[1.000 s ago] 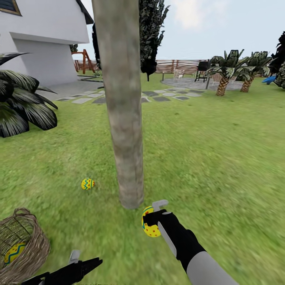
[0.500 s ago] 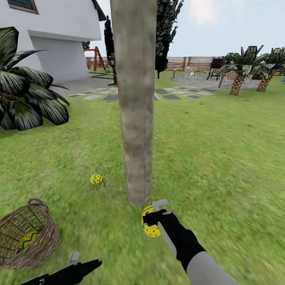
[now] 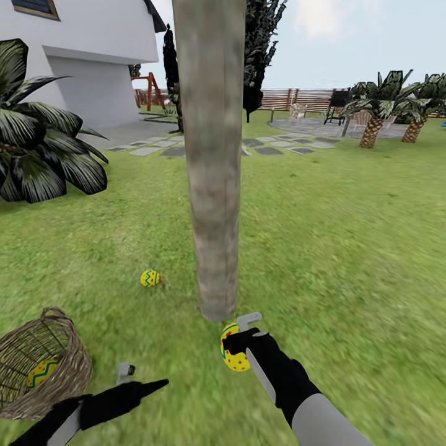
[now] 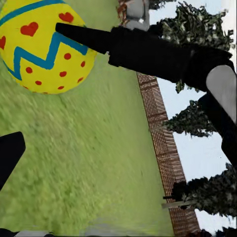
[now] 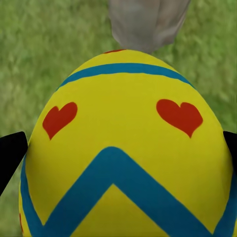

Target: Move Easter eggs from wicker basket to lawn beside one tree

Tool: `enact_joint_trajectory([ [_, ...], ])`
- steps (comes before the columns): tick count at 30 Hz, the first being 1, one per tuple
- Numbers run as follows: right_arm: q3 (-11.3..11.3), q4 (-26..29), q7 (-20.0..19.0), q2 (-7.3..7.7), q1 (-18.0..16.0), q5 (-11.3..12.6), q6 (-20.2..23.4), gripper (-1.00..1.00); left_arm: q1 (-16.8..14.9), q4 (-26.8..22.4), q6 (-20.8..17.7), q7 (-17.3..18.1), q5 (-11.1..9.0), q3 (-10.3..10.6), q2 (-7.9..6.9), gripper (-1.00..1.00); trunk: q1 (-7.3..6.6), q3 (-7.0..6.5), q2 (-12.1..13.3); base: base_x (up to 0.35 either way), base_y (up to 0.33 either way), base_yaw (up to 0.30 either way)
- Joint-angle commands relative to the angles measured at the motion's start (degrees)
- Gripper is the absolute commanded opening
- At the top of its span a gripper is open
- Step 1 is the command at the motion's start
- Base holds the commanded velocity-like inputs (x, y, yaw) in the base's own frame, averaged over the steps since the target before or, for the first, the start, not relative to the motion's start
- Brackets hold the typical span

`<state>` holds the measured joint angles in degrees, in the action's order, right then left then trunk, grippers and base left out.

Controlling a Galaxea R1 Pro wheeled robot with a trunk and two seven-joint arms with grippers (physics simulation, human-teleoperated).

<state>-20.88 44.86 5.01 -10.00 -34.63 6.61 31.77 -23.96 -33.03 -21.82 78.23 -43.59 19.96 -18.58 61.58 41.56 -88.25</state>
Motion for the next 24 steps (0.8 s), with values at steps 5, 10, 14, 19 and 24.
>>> enact_joint_trajectory([
  [5, -2.19, -0.61, 0.53, 0.00, -0.02, 0.71, 0.27, -1.00, -0.04, -9.07, -10.10, -0.08, 0.04, -8.47, -1.35, 1.00, 1.10, 0.96, -2.05, 0.000, 0.000, 0.000],
  [10, -2.94, -0.73, 0.53, 0.00, -0.04, 0.97, 0.22, -1.00, -0.04, -10.87, -12.06, -0.18, -0.01, -11.33, -1.80, 1.00, 2.20, 1.86, -4.05, 0.000, 0.000, 0.000],
  [14, -3.14, -0.71, 0.49, 0.00, -0.01, 5.51, 0.26, -1.00, 0.01, -10.91, -13.22, -0.19, -0.01, -12.05, -1.60, 1.00, 3.08, 2.57, -5.66, 0.000, 0.000, 0.000],
  [19, -4.52, -0.73, 0.37, 0.00, -0.01, 5.95, 0.30, -1.00, -0.02, -10.91, -13.33, -0.19, -0.06, -12.13, -1.56, 1.00, 4.18, 3.59, -7.66, 0.000, 0.000, 0.028],
  [24, -4.62, -0.74, 0.37, 0.00, -0.01, 5.96, 0.22, -1.00, 0.00, -10.91, -13.33, -0.19, -0.05, -12.13, -1.52, 1.00, 5.28, 4.87, -9.67, 0.000, 0.000, 0.097],
])
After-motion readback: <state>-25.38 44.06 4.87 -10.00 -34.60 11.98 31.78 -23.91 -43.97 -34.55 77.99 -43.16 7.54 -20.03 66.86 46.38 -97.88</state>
